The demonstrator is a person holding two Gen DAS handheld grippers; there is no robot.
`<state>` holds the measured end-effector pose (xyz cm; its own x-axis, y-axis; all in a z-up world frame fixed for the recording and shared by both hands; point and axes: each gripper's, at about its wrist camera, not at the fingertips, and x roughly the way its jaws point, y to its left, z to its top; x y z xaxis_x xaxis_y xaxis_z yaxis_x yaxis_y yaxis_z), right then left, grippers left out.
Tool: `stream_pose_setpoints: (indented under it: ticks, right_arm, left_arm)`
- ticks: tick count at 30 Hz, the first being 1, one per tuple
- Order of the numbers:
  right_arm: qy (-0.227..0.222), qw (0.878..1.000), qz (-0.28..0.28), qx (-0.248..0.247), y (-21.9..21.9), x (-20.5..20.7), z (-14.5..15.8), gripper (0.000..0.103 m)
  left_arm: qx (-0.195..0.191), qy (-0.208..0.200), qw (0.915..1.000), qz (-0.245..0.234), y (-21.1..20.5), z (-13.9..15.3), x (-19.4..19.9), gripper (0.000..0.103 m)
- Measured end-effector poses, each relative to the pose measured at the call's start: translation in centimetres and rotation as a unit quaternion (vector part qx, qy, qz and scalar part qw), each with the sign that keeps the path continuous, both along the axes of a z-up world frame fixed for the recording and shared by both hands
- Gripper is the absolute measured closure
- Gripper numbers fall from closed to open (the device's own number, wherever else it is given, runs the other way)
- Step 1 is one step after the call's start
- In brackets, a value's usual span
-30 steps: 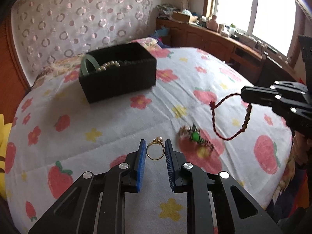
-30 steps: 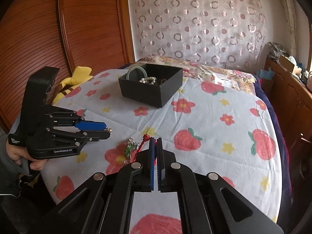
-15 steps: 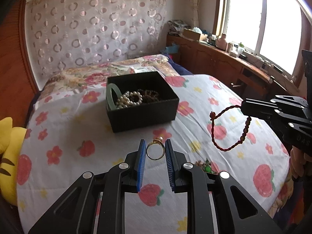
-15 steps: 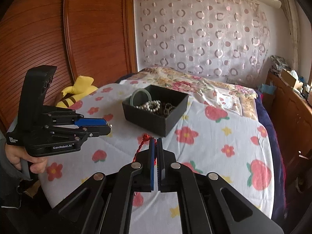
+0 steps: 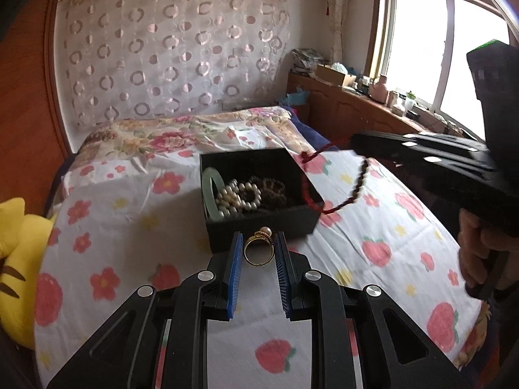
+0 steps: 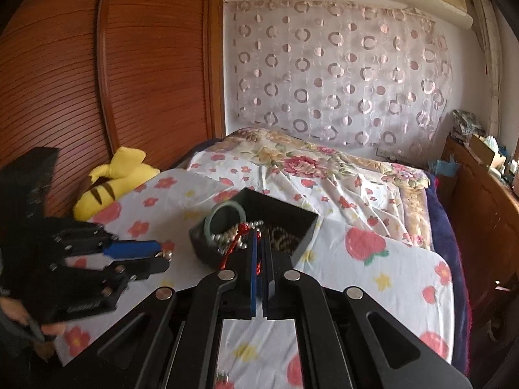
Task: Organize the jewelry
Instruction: 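Drop the gold ring from the left gripper while the right drops the red bracelet into the box, then withdraw both grippers and lower the right gripper to the green jade charm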
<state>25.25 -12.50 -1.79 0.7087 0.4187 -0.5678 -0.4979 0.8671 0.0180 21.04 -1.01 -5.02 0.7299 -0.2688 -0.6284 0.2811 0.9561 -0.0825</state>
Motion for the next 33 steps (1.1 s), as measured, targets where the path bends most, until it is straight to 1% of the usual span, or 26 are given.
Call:
stream_pose_setpoints:
  ticks: [4,6,9,10,11,14,16,18,23,25,26,28,31,33]
  right_arm:
    - [0.023,1.0,-0.011,0.002,0.9,2.9,-1.5,0.1]
    - [0.034,0.999,-0.016,-0.012,1.4,4.1,-2.6,0.1]
    - [0.039,0.999,-0.025,-0.029,1.9,4.9,-3.6,0.099]
    - [0.042,0.998,-0.028,-0.031,1.9,5.0,-3.7,0.094]
    - [0.045,0.998,-0.028,-0.029,1.7,5.1,-3.8,0.092]
    - [0.049,0.998,-0.027,-0.021,0.9,4.8,-3.6,0.092]
    - [0.049,0.998,-0.025,-0.017,0.2,4.5,-3.3,0.088]
    - [0.044,0.999,-0.029,-0.012,-0.5,4.0,-2.9,0.086]
    - [0.046,0.998,-0.03,0.006,-2.7,2.2,-2.6,0.085]
    - [0.049,0.998,-0.028,0.002,-3.3,1.1,-2.9,0.085]
    - [0.05,0.998,-0.026,0.001,-3.4,0.6,-3.1,0.085]
    - [0.055,0.998,-0.023,-0.003,-4.0,-0.7,-3.7,0.085]
    - [0.064,0.998,-0.01,-0.009,-4.4,-3.4,-5.1,0.085]
    - [0.072,0.997,-0.003,-0.015,-4.4,-5.0,-5.9,0.085]
  left_arm:
    - [-0.004,0.002,1.0,0.008,0.4,0.4,1.8,0.084]
    - [-0.008,0.006,0.9999,0.011,0.6,0.5,2.7,0.084]
    - [-0.013,0.013,0.9997,0.017,0.9,0.3,4.1,0.084]
    - [-0.013,0.016,0.9996,0.018,0.9,0.2,4.6,0.084]
    - [-0.012,0.017,0.9996,0.019,0.9,0.2,4.9,0.084]
    - [-0.007,0.017,0.9996,0.02,0.6,0.0,6.0,0.084]
    - [-0.006,0.018,0.9996,0.02,0.3,-0.1,6.5,0.084]
    - [-0.005,0.021,0.9996,0.018,-0.1,-0.3,7.0,0.084]
    - [0.004,0.019,0.9996,0.018,-1.1,-0.5,7.9,0.084]
    - [0.003,0.019,0.9996,0.019,-1.1,-0.5,7.8,0.072]
    - [0.003,0.018,0.9996,0.02,-1.2,-0.4,7.8,0.061]
    - [0.007,0.011,0.9997,0.02,-1.3,-0.4,7.5,0.059]
    - [0.02,0.002,0.9996,0.018,-1.3,-0.7,5.9,0.056]
    - [0.023,-0.004,0.9996,0.016,-1.1,-0.9,4.5,0.043]
